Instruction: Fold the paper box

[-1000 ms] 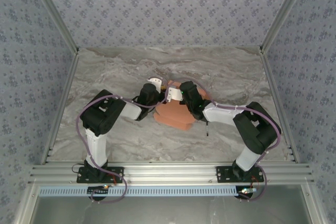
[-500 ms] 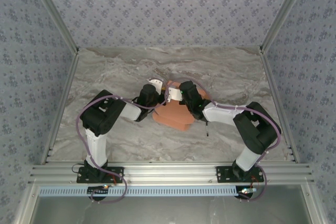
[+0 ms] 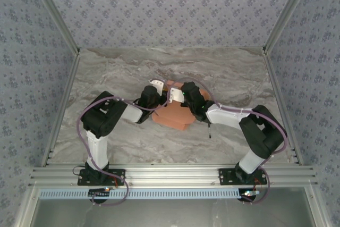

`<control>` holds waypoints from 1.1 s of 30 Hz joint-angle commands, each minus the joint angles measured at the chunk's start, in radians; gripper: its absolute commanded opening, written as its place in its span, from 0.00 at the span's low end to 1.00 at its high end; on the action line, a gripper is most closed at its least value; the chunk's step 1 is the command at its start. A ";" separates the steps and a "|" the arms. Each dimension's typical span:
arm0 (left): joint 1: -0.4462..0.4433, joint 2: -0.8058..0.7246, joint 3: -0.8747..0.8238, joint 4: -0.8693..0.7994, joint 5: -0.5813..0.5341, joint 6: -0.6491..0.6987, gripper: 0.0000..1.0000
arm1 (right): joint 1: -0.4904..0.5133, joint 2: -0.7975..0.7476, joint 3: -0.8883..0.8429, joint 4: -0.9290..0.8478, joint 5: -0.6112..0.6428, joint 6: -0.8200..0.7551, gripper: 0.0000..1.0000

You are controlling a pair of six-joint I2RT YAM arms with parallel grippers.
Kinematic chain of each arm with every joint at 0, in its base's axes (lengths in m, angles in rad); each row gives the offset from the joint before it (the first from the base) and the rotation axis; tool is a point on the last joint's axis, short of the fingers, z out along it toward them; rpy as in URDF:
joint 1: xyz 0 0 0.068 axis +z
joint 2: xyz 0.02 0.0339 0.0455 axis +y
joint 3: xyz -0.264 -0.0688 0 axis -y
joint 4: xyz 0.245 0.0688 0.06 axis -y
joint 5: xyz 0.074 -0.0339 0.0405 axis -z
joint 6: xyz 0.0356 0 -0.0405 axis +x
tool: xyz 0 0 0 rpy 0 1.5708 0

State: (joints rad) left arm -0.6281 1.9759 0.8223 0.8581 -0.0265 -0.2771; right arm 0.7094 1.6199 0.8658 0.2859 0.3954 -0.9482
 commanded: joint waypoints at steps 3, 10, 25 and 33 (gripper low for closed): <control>0.006 -0.060 -0.026 0.022 -0.050 0.003 0.04 | 0.011 -0.107 0.019 -0.078 -0.039 0.166 0.48; 0.006 -0.118 -0.042 -0.025 -0.063 -0.006 0.04 | 0.010 -0.302 -0.006 -0.190 -0.142 0.451 0.58; -0.002 -0.235 -0.092 -0.084 -0.084 -0.044 0.01 | -0.094 -0.341 0.214 -0.675 -0.320 1.154 0.67; -0.012 -0.245 -0.088 -0.098 -0.099 -0.036 0.01 | -0.094 -0.231 0.275 -0.681 -0.333 1.221 0.62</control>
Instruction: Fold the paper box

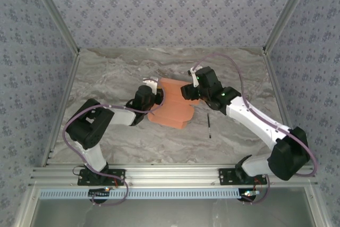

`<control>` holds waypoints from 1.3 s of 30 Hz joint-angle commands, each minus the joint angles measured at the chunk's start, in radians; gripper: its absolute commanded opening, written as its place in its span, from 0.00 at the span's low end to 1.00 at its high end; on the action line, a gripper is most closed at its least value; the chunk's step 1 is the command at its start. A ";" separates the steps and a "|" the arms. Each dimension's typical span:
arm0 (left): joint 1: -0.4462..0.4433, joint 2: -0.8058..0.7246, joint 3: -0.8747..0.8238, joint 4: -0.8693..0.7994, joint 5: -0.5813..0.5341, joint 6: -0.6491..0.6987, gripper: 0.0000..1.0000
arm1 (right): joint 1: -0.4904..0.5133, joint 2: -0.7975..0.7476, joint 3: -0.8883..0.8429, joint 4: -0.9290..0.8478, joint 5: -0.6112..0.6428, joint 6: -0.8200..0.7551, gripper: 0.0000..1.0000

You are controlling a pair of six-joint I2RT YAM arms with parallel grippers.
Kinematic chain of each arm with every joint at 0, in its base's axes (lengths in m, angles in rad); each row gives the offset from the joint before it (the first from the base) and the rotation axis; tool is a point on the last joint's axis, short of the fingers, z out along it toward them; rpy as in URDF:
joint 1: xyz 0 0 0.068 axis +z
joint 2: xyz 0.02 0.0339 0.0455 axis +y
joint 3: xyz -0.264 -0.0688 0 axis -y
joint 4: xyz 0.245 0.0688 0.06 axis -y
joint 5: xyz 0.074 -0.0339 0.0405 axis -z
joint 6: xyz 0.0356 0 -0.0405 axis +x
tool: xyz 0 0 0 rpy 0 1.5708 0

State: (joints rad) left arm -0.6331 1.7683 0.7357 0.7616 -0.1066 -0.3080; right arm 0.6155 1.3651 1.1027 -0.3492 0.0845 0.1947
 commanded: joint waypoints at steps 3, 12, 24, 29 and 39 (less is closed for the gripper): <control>-0.011 -0.041 0.000 -0.007 -0.024 -0.002 0.01 | -0.003 0.045 0.034 -0.041 -0.009 0.120 0.62; -0.019 -0.044 0.005 -0.004 -0.029 0.001 0.02 | -0.014 0.090 -0.009 0.111 -0.083 0.255 0.61; -0.030 -0.052 0.001 -0.007 -0.032 0.008 0.02 | -0.054 0.109 -0.100 0.366 -0.152 0.455 0.54; -0.034 -0.050 0.000 -0.005 -0.033 0.009 0.02 | -0.058 0.108 -0.148 0.465 -0.145 0.546 0.47; -0.039 -0.044 -0.001 -0.007 -0.044 0.007 0.03 | -0.053 0.118 -0.203 0.597 -0.109 0.676 0.31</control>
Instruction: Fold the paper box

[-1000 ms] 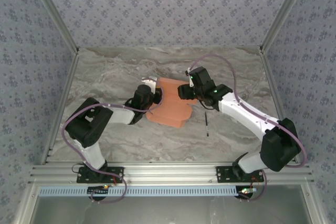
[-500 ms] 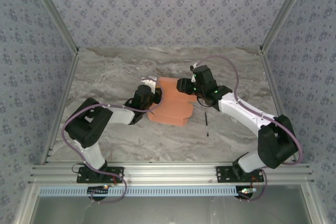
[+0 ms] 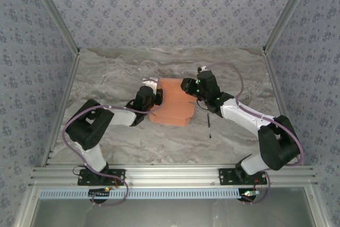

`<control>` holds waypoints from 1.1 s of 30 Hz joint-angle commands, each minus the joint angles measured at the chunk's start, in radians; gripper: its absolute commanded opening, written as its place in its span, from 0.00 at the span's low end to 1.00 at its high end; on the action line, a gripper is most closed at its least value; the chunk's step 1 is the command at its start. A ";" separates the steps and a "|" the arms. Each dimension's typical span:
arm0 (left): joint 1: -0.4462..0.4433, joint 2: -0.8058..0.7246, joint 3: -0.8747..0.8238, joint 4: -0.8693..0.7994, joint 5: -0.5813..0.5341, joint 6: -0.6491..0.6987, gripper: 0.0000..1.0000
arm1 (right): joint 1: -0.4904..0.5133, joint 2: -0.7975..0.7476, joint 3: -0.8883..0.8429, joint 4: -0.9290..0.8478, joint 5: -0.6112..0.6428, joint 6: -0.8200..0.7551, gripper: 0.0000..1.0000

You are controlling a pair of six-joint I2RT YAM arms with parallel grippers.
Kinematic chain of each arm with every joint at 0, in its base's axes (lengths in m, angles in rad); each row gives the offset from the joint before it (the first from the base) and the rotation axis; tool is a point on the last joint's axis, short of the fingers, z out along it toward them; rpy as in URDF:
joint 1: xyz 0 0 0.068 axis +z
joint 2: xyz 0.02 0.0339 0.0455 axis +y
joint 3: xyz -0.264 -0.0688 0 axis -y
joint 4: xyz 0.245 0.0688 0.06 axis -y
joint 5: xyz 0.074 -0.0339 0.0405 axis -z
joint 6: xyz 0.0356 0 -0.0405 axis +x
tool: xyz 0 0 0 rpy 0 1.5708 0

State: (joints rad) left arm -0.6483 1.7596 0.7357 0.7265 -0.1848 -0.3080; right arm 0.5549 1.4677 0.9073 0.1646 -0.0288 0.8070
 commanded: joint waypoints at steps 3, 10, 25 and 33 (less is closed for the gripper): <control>-0.025 -0.036 -0.005 0.028 0.024 0.003 0.03 | 0.007 0.014 -0.018 0.089 0.010 0.067 0.31; -0.024 -0.060 -0.001 -0.023 -0.022 -0.022 0.03 | 0.010 -0.046 -0.043 -0.003 0.039 -0.041 0.45; -0.025 -0.132 0.011 -0.136 -0.055 -0.075 0.03 | 0.097 -0.260 -0.243 -0.219 0.204 -0.198 0.62; -0.025 -0.147 0.015 -0.144 -0.041 -0.080 0.03 | 0.074 -0.170 -0.241 -0.162 0.206 -0.186 0.62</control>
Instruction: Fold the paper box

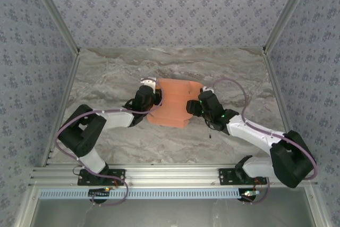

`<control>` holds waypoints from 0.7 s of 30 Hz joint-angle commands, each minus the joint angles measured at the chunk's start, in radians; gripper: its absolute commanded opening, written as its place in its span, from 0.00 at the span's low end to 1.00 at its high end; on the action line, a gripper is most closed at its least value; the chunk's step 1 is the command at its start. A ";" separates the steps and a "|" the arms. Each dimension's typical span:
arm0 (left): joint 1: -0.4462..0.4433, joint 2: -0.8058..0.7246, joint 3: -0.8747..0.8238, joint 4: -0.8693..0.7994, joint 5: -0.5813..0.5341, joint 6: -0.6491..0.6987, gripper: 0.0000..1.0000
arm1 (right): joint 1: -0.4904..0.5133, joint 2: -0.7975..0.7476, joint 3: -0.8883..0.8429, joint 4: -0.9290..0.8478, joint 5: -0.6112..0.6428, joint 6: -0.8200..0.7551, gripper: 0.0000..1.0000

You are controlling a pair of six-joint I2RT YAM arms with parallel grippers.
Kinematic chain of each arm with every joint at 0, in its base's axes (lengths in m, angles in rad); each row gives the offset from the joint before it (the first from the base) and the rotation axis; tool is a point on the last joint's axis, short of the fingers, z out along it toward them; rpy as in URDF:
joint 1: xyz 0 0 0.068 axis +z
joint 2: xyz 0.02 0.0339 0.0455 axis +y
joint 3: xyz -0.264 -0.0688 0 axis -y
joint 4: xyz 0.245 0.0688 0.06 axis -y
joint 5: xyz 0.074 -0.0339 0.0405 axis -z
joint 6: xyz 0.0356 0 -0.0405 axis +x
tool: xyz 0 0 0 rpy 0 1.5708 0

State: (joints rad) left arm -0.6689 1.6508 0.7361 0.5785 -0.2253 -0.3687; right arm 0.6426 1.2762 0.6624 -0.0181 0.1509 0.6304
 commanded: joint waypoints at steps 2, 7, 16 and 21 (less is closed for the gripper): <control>-0.005 -0.038 0.012 0.006 0.001 -0.021 0.03 | -0.028 0.039 0.007 0.042 0.011 -0.009 0.61; -0.005 -0.042 0.009 0.009 0.001 -0.021 0.03 | -0.041 0.073 0.026 0.095 -0.024 0.009 0.58; -0.004 -0.038 0.011 0.011 -0.001 -0.017 0.03 | -0.032 0.065 0.042 0.147 -0.082 0.008 0.46; -0.005 -0.035 0.006 0.016 0.000 -0.017 0.03 | -0.027 0.051 0.049 0.152 -0.082 0.008 0.41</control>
State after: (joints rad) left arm -0.6689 1.6417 0.7361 0.5762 -0.2253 -0.3790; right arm 0.6075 1.3468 0.6781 0.1131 0.0795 0.6357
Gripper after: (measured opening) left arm 0.079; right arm 0.415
